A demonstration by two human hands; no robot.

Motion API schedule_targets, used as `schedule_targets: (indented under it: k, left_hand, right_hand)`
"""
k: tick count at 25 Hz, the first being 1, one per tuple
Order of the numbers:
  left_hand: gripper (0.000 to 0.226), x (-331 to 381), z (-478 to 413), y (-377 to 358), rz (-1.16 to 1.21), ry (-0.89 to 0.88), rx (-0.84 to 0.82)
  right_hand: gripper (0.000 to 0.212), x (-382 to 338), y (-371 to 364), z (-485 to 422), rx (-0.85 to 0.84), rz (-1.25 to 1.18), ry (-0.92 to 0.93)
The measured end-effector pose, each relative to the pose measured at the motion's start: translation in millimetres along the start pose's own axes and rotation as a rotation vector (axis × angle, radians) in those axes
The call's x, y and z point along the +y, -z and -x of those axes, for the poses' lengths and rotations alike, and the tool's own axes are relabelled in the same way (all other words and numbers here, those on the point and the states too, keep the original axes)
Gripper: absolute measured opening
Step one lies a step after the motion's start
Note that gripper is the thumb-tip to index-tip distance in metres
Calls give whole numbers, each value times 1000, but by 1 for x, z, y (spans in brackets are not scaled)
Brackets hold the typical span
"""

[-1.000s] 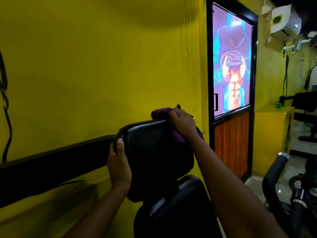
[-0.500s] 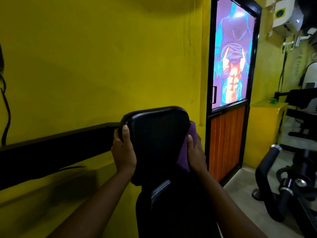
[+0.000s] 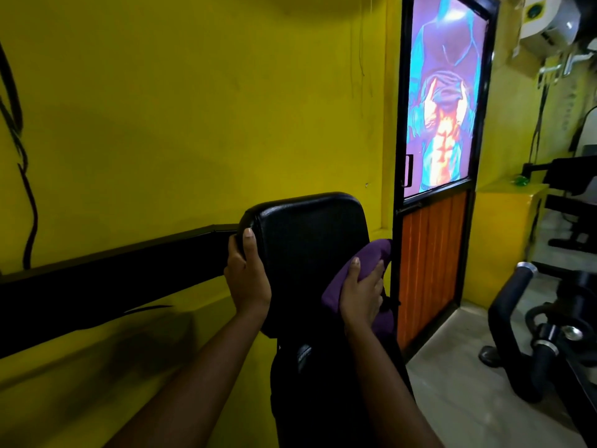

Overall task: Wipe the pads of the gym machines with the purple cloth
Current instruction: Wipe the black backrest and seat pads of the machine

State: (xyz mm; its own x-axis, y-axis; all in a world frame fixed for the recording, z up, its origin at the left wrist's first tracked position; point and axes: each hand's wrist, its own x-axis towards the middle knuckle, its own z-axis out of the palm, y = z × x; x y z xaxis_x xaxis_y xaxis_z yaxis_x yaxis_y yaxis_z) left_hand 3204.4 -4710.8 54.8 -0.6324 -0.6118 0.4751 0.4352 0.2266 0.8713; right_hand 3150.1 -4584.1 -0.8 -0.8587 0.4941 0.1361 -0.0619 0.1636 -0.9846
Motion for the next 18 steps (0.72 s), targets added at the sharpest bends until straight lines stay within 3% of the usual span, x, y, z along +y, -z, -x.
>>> schedule_targets:
  k: [3,6,10,13,18]
  left_hand:
    - [42,5,3,0,19,-7,-3]
    - [46,4,4,-1,6,-7,4]
    - [68,-4,-3,-2,-19,27,-4]
    - [57,-3,-3,-4,-19,29,11]
    - [65,9,6,-1,35,-15,0]
  right_hand:
    - [67,-6,-9,37,-57,5,-26]
    - [67,1,-16,84,-82,47,77]
    - [65,3,-8,50,-45,35,81]
    - [62,-3,-9,17,28,-14,-53]
    - [60,-5,-29,82,13,35,33]
